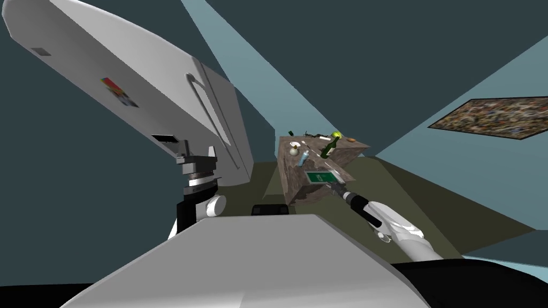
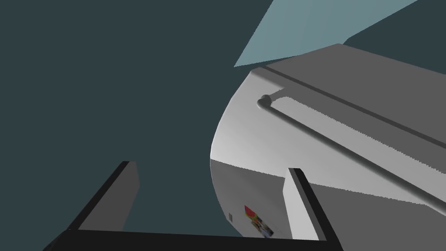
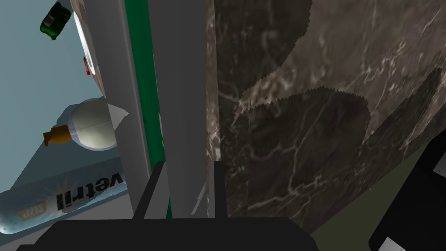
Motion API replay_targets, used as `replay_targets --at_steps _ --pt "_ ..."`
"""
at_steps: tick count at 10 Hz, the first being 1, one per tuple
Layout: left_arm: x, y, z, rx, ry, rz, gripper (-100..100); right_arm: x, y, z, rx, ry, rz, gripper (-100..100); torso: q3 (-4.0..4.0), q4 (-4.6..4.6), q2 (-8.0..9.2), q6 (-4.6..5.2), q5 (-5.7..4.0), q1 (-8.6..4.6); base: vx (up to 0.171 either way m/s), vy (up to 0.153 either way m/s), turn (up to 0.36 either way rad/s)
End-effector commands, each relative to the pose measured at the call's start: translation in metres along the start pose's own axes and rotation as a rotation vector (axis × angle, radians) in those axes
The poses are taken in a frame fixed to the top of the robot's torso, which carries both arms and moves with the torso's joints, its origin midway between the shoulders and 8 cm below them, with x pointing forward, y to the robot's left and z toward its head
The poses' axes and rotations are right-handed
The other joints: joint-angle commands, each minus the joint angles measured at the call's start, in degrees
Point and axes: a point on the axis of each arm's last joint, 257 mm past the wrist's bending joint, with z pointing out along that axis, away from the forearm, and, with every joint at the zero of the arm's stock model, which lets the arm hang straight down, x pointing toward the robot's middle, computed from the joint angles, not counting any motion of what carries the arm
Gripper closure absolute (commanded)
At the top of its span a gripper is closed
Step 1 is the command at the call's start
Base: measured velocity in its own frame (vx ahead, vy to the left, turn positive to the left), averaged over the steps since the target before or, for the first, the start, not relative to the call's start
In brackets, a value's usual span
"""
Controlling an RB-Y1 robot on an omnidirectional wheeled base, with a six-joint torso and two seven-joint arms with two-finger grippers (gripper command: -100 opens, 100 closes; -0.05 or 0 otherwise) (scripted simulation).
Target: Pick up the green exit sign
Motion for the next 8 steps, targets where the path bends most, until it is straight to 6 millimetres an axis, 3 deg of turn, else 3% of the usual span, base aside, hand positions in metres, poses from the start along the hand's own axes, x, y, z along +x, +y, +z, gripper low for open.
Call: replay_targets --at_steps 1,5,7,8 --pt "0.0 0.0 0.0 0.0 0.0 0.0 0 -0.001 0.004 -0.009 -0.003 -0.008 -0.01 100 0.0 0.0 0.0 0.0 0.0 0.0 0.069 0.002 -0.079" --pt "0.0 0.0 0.0 0.0 0.0 0.0 0 -0.004 0.026 -0.035 -0.033 -0.023 -0.025 100 -0.01 0.01 -0.03 0.03 0.05 0.06 0.088 0.014 -0.091" --pt "0.0 0.0 0.0 0.0 0.0 0.0 0 -0.001 0.023 -0.036 -0.028 -0.018 -0.028 100 0.04 0.04 0.04 -0.01 0.07 0.12 0.034 0.023 -0.042" --pt "0.0 0.0 0.0 0.0 0.0 0.0 0 -0.001 0.023 -0.036 -0.029 -0.019 -0.029 0 0.08 0.06 0.12 -0.05 0.06 0.08 0.0 0.0 0.0"
